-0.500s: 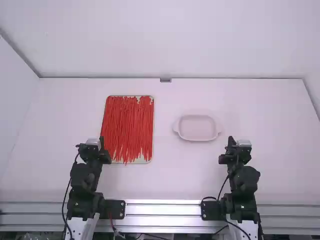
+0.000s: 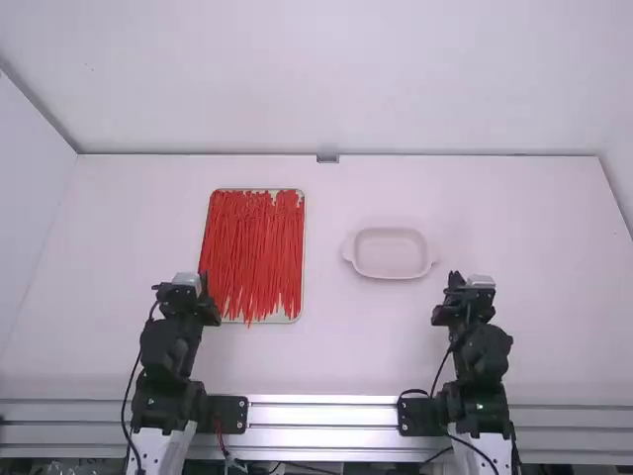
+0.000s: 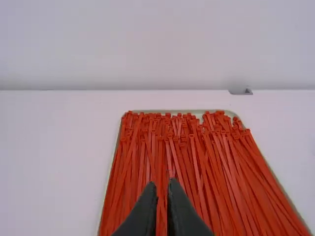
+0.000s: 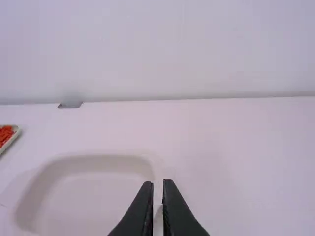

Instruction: Fasten the cable tie

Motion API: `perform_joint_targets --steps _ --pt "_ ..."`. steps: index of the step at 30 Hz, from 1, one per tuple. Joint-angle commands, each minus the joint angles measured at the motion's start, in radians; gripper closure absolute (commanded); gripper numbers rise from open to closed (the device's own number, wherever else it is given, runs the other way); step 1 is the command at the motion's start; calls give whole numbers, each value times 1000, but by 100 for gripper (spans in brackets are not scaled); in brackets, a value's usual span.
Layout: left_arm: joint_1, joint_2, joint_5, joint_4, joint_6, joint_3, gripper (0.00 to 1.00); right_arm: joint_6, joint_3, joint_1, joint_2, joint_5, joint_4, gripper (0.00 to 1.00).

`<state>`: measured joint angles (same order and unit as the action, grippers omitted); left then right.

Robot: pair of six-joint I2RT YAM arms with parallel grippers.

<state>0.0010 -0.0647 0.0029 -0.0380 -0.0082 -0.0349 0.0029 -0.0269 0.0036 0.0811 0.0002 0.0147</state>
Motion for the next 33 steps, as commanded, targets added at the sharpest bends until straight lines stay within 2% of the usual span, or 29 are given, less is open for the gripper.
perform_joint_targets --steps 1,11,18,26,33 --pt "-4 -29 8 -7 -11 -50 89 8 -60 11 37 6 4 89" --pt "-15 -203 32 -73 -8 -156 75 -5 -200 67 257 45 64 75" --pt "-21 -365 43 -132 -33 -256 61 -4 -318 116 449 82 117 61" --pt "-33 -532 60 -178 -124 -367 46 26 -451 133 651 108 161 46" --pt "-44 -686 76 -241 -138 -468 32 28 -572 139 838 53 219 32"
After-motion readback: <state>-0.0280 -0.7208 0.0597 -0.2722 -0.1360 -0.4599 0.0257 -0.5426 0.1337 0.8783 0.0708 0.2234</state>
